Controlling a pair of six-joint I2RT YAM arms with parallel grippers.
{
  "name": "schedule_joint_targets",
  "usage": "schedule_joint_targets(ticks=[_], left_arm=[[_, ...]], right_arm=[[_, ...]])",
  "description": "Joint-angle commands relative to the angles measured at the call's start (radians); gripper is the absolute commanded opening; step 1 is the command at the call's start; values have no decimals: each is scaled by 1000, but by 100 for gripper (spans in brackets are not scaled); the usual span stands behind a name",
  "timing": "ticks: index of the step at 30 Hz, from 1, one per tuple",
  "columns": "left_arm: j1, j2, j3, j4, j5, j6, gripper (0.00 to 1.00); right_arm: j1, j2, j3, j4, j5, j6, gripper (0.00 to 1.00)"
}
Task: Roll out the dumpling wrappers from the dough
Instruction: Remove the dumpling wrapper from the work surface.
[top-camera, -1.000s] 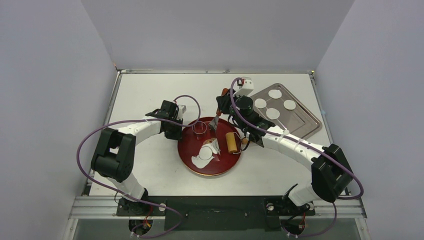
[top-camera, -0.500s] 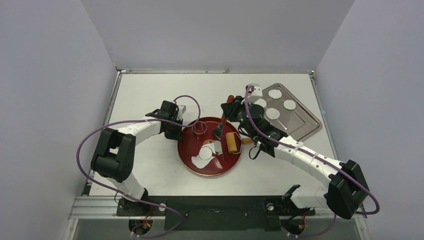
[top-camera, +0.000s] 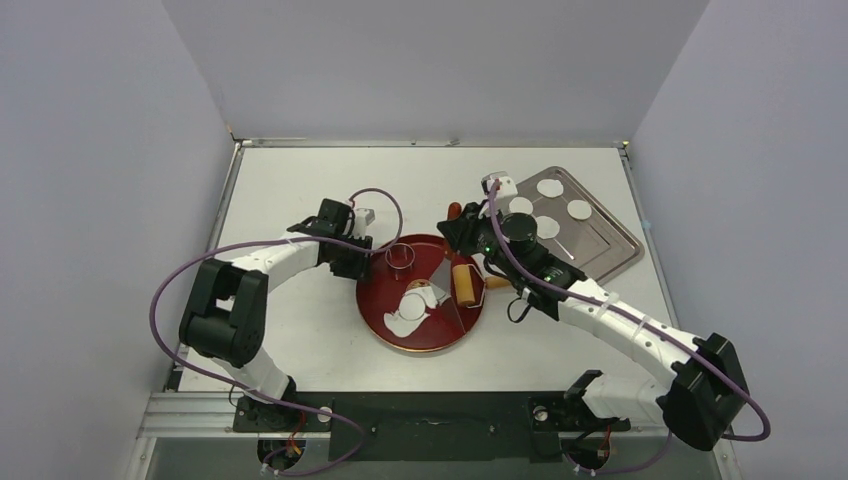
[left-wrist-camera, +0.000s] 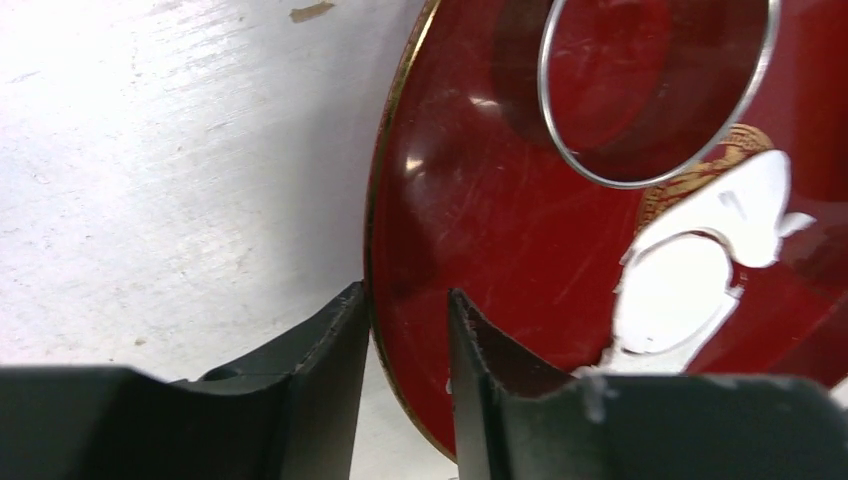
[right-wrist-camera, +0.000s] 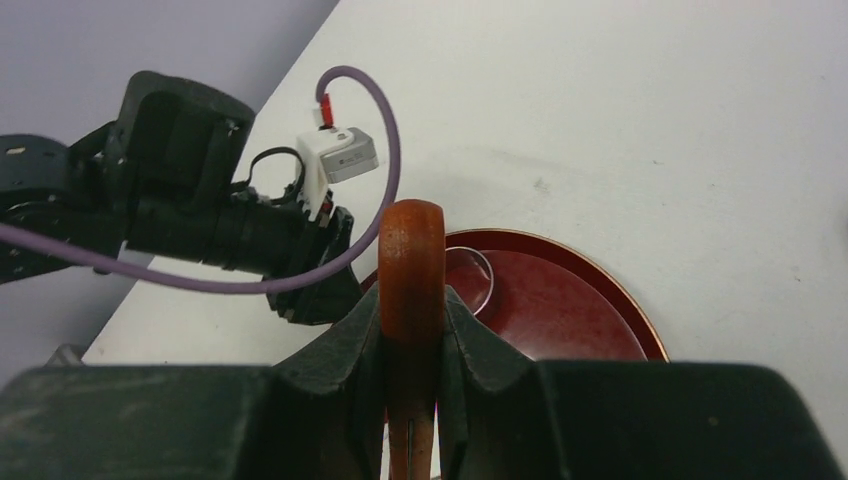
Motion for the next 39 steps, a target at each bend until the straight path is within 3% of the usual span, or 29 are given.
schedule_joint_targets(ticks=[1,7,11,16,19,25,28,35,39], left_arm=[[16,-99,75,18,134,45,33],[25,-162,172,-87,364,148,40],[32,-262,276,-258,652,351,44],[33,-341,326,-346,658,422,47],[14,-345,370,-448,818,515,49],[-157,-539,253,-70,738,380,52],[-205,-595,181,162,730,237,53],[-308,-585,143,310,709,35,55],[-351,-600,99,315,680,-11,56]], right_arm=[[-11,-102,65,7,-170,-93,0],[-13,-155,109,-46,-276,-132,0],[-12,-179,150,-91,-350,-150,0],[-13,-197,132,-67,-339,-152,0],[-11,-208,106,-9,-353,-115,0],[0,-254,122,16,-415,-87,0],[57,-252,167,-4,-420,-110,0],[116,-227,220,-21,-448,-132,0],[122,-217,235,21,-478,-112,0]])
